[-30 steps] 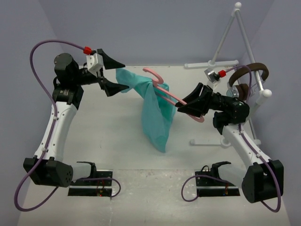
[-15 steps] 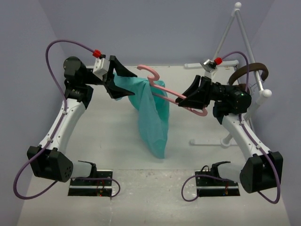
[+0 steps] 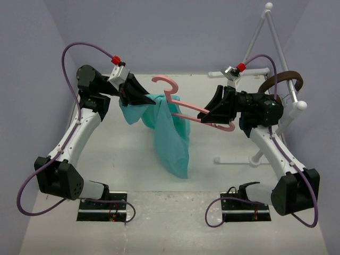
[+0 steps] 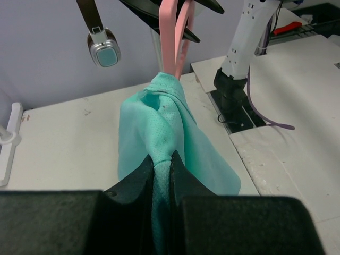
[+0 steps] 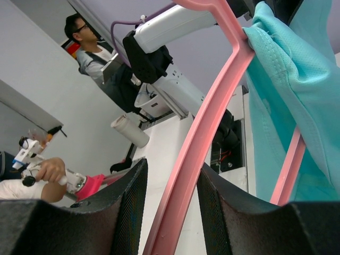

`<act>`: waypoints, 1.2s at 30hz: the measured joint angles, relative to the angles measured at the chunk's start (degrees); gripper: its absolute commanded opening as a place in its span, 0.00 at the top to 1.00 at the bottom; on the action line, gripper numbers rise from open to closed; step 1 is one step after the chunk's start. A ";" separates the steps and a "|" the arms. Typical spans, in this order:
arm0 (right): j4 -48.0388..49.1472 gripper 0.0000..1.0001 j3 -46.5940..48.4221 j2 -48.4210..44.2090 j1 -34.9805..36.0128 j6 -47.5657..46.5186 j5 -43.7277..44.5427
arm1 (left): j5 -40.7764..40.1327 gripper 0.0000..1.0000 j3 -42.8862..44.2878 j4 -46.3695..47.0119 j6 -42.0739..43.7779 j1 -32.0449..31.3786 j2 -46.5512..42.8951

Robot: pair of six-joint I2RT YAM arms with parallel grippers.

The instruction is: Place the t-shirt on the hanger

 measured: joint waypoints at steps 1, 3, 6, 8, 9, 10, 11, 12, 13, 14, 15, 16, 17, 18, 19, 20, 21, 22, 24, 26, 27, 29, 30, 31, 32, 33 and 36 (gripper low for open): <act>0.05 1.00 0.16 0.08 0.01 0.09 -0.14 | -0.01 1.00 -0.17 0.41 -0.15 0.00 -0.25; 0.33 0.70 0.36 0.38 0.04 0.16 -0.54 | -0.02 1.00 -0.84 1.15 -0.21 0.02 -0.90; 1.13 0.24 0.54 1.44 0.06 0.14 -0.91 | -0.14 1.00 -2.25 1.84 -0.19 0.48 -2.17; 1.47 0.01 0.54 2.44 0.00 -0.14 -0.95 | -0.23 1.00 -3.28 1.87 -0.15 0.85 -3.34; 1.43 0.01 0.25 2.85 -0.36 -0.34 -0.81 | -0.27 1.00 -3.75 1.84 -0.13 0.96 -4.05; 1.45 0.01 -0.67 2.98 -1.31 -0.81 -0.69 | -0.33 1.00 -4.17 1.82 -0.12 1.04 -4.79; 1.60 0.01 -2.05 2.90 -2.65 -1.51 -0.62 | -0.43 1.00 -4.56 1.82 -0.11 1.11 -5.54; 1.57 0.01 -3.36 2.68 -4.36 -2.58 -0.52 | -0.58 1.00 -4.85 1.88 -0.10 1.31 -6.20; 0.42 0.01 -4.73 2.14 -6.45 -4.46 0.09 | -0.92 1.00 -5.24 1.90 -0.10 1.50 -6.81; -3.01 0.01 -5.54 1.14 -8.54 -7.63 0.72 | -1.31 1.00 -5.69 1.85 -0.11 1.58 -7.21; -7.51 0.01 -5.93 -0.05 -10.55 -11.37 1.17 | -1.66 1.00 -6.12 1.78 -0.12 1.63 -7.47; -14.17 0.01 -5.75 -1.56 -12.44 -16.39 2.57 | -2.02 1.00 -6.64 1.76 -0.09 1.84 -7.70; -26.49 0.01 -4.04 -3.93 -14.01 -24.77 6.47 | -2.38 1.00 -7.41 1.85 0.04 2.51 -7.84; -38.34 0.01 -1.58 -5.99 -14.91 -32.74 10.88 | -2.75 1.00 -8.22 1.82 0.35 3.23 -7.97; -48.36 0.01 1.44 -7.66 -15.26 -39.56 15.47 | -2.94 1.00 -8.98 1.26 1.01 3.99 -8.06; -56.20 0.01 4.36 -9.13 -15.57 -45.13 19.69 | -2.86 1.00 -9.60 0.02 1.98 4.70 -8.12; -62.07 0.01 6.34 -11.17 -15.57 -49.49 23.76 | -2.80 1.00 -9.84 -2.58 4.24 5.18 -8.15; -66.29 0.01 7.00 -13.61 -15.66 -52.80 26.64 | -2.88 1.00 -9.84 -5.14 7.17 5.54 -8.13; -72.10 0.01 6.78 -18.46 -15.70 -57.25 31.02 | -3.41 1.00 -9.20 -13.12 14.33 5.97 -8.17; -76.54 0.01 5.32 -23.37 -15.70 -60.26 35.57 | -5.10 1.00 -7.78 -22.29 21.29 6.01 -8.19; -78.39 0.01 4.21 -25.68 -15.66 -61.06 37.83 | -6.36 1.00 -7.26 -26.16 24.36 6.01 -8.21; -80.49 0.01 1.03 -29.63 -15.66 -61.75 40.86 | -8.35 1.00 -6.66 -31.06 28.24 6.01 -8.45; -80.81 0.01 -1.08 -31.65 -15.60 -61.43 41.40 | -9.34 1.00 -6.49 -32.91 29.56 6.01 -8.60; -80.96 0.01 -3.78 -33.50 -15.51 -61.10 41.51 | -10.10 1.00 -6.43 -34.25 30.45 6.01 -8.75; -80.79 0.01 -6.42 -34.86 -15.13 -60.58 41.45 | -10.93 1.00 -6.39 -35.36 31.19 6.01 -8.85; -80.60 0.01 -9.05 -36.19 -14.74 -60.04 41.38 | -11.78 1.00 -6.35 -36.45 31.92 6.01 -8.95; -80.06 0.01 -14.40 -37.04 -9.54 -58.84 42.33 | -14.14 1.00 -6.06 -38.28 32.55 6.01 -9.00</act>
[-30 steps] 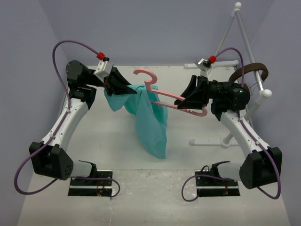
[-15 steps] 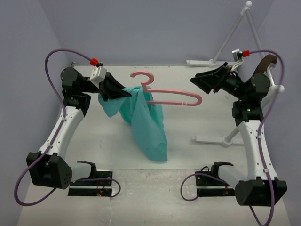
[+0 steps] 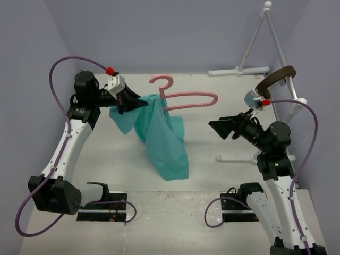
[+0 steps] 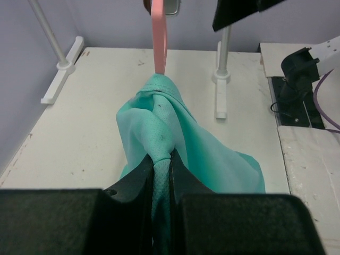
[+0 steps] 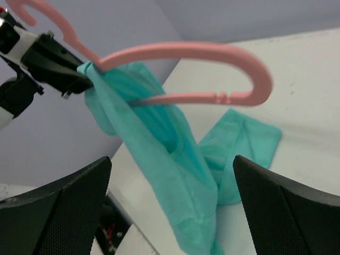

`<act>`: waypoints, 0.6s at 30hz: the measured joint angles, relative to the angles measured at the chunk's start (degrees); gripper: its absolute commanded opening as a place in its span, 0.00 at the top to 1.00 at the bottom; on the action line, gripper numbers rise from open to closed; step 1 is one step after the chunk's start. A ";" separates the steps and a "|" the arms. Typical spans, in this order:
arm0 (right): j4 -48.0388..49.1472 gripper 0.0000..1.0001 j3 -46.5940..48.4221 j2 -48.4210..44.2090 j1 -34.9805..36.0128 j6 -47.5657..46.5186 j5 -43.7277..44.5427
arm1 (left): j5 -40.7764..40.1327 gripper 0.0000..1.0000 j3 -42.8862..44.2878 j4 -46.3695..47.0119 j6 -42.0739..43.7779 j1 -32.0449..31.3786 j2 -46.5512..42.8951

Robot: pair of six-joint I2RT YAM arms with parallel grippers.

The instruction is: Place the t-shirt on the hanger

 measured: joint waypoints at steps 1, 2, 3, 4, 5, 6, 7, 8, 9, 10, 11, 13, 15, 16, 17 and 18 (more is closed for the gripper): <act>-0.28 0.01 -0.67 0.57 2.97 0.10 0.62 | -0.79 1.00 0.02 -0.44 0.10 0.00 -0.08; -0.39 0.01 -0.84 1.33 5.97 0.07 1.12 | -1.42 1.00 0.02 -0.67 0.14 0.00 -0.21; -0.38 0.01 -0.85 2.13 8.87 0.00 1.73 | -2.01 1.00 0.02 -0.77 0.08 0.00 -0.38; -0.21 0.01 -0.85 2.94 11.46 -0.04 2.69 | -2.72 1.00 0.01 -0.77 -0.10 0.00 -0.66; -0.07 0.01 -0.85 3.65 13.34 -0.05 3.66 | -3.34 1.00 -0.01 -0.74 -0.24 0.00 -1.10; 0.30 0.01 -0.85 4.52 15.35 -0.01 5.22 | -3.99 1.00 -0.09 -0.65 -0.74 0.00 -1.75; 0.83 0.01 -0.85 5.35 17.43 0.06 7.03 | -4.28 1.00 -0.17 -0.37 -1.29 0.00 -2.52; 1.52 0.01 -0.92 6.24 19.59 0.20 9.00 | -4.55 1.00 -0.32 0.09 -1.93 0.00 -3.35; 3.04 0.01 -1.44 7.32 22.16 0.73 11.65 | -4.78 1.00 -0.82 1.43 -3.04 0.00 -4.46; 4.57 0.02 -2.30 7.98 24.67 1.26 13.34 | -4.82 1.00 -1.35 2.45 -3.95 0.00 -5.64; 6.62 0.03 -3.54 8.96 27.40 2.13 15.82 | -4.86 1.00 -1.99 3.82 -5.16 0.00 -6.83; 10.41 0.08 -6.12 11.06 32.27 3.93 20.58 | -4.77 1.00 -3.50 6.14 -7.26 -0.01 -9.16; 13.03 0.17 -7.64 13.99 35.79 5.47 25.11 | -4.77 1.00 -5.17 7.94 -9.20 -0.02 -11.33; 14.18 0.20 -7.74 15.80 37.09 6.48 27.28 | -4.79 1.00 -6.36 9.05 -10.13 -0.02 -12.41; 16.08 0.21 -7.75 17.76 37.79 7.19 28.96 | -4.79 1.00 -7.49 9.92 -10.92 -0.02 -13.39; 17.83 0.23 -7.74 19.33 38.35 7.83 30.22 | -4.77 1.00 -8.44 10.46 -11.62 -0.02 -14.20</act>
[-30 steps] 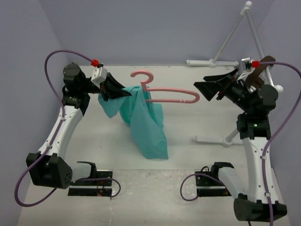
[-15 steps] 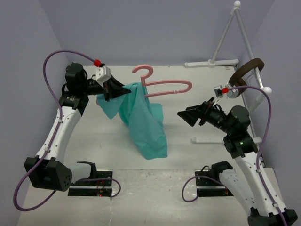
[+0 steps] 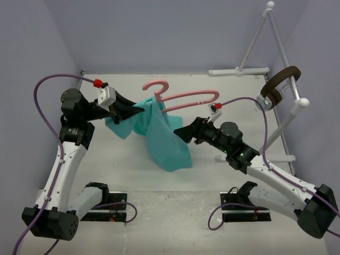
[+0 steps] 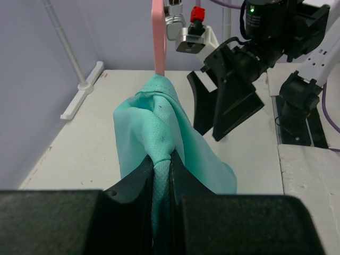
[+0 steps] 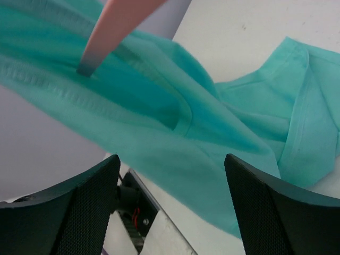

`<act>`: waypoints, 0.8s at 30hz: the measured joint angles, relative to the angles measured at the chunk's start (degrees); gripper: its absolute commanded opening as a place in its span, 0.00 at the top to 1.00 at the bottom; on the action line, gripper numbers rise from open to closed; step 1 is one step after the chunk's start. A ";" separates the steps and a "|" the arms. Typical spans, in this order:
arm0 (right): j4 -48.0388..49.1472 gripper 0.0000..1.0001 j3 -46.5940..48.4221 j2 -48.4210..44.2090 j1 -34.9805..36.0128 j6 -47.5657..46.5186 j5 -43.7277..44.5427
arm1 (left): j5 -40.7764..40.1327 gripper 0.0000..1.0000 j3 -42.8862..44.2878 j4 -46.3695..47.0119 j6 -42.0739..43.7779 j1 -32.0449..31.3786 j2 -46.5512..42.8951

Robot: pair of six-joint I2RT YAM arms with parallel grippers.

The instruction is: Place the t-shirt on the hanger

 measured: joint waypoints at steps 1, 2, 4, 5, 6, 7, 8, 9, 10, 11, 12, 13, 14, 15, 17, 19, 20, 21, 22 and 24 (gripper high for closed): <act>1.70 0.23 0.02 1.50 0.55 0.64 1.20 | 0.02 1.00 -0.92 0.49 -0.69 0.00 -0.79; 2.74 0.24 0.15 2.67 1.20 1.12 2.59 | 0.04 1.00 -1.55 1.06 -1.41 0.00 -1.35; 4.23 0.25 1.31 4.82 2.82 1.71 5.11 | 0.08 1.00 -2.55 2.08 -2.23 -0.03 -2.16; 5.25 0.25 2.27 6.06 3.82 1.97 6.34 | 0.12 1.00 -2.92 2.51 -2.58 -0.06 -2.40; 6.27 0.26 3.19 7.18 4.76 2.21 7.68 | 0.15 1.00 -3.19 2.89 -3.00 -0.09 -2.50; 7.34 0.27 4.00 8.16 5.54 2.45 8.93 | 0.17 1.00 -3.42 3.26 -3.40 -0.13 -2.50; 8.62 0.27 4.64 9.09 6.12 2.77 9.92 | 0.22 1.00 -3.66 3.68 -3.73 -0.19 -2.46; 9.92 0.28 5.07 9.96 6.58 3.17 10.74 | 0.30 1.00 -3.86 4.00 -4.06 -0.29 -2.41; 11.04 0.28 5.27 10.72 6.87 3.57 11.37 | 0.34 1.00 -3.98 4.17 -4.45 -0.46 -2.36; 12.09 0.28 5.34 11.53 7.05 3.97 11.90 | 0.36 1.00 -4.10 4.50 -4.80 -0.67 -2.31; 13.16 0.28 5.38 12.42 7.23 4.35 12.48 | 0.37 1.00 -4.27 4.99 -5.09 -0.88 -2.28; 13.55 0.28 5.67 13.39 7.49 4.51 13.21 | 0.35 1.00 -4.61 5.75 -5.71 -1.05 -2.29; 13.82 0.28 6.12 14.51 7.88 4.60 14.32 | 0.30 1.00 -5.08 6.85 -6.72 -1.18 -2.32; 14.08 0.29 6.88 15.91 8.50 4.58 16.19 | 0.19 1.00 -5.76 8.44 -8.32 -1.18 -2.36; 15.14 0.30 8.29 18.51 9.39 4.67 19.59 | -0.29 1.00 -6.90 11.00 -10.85 -0.87 -2.56; 16.63 0.31 9.00 21.06 10.19 4.54 21.39 | -1.53 1.00 -7.65 13.20 -13.21 -0.93 -3.00; 17.19 0.32 9.08 22.33 10.93 4.57 21.53 | -2.16 1.00 -7.71 14.17 -14.25 -1.19 -3.22; 17.64 0.32 9.14 23.53 11.64 4.62 21.66 | -2.79 1.00 -7.74 14.94 -15.06 -1.42 -3.49; 17.64 0.32 9.13 24.52 12.27 4.72 21.76 | -3.35 1.00 -7.66 15.02 -15.07 -1.50 -3.92; 18.11 0.37 8.65 26.10 13.29 4.95 21.84 | -4.44 1.00 -7.32 14.47 -14.92 -1.64 -4.86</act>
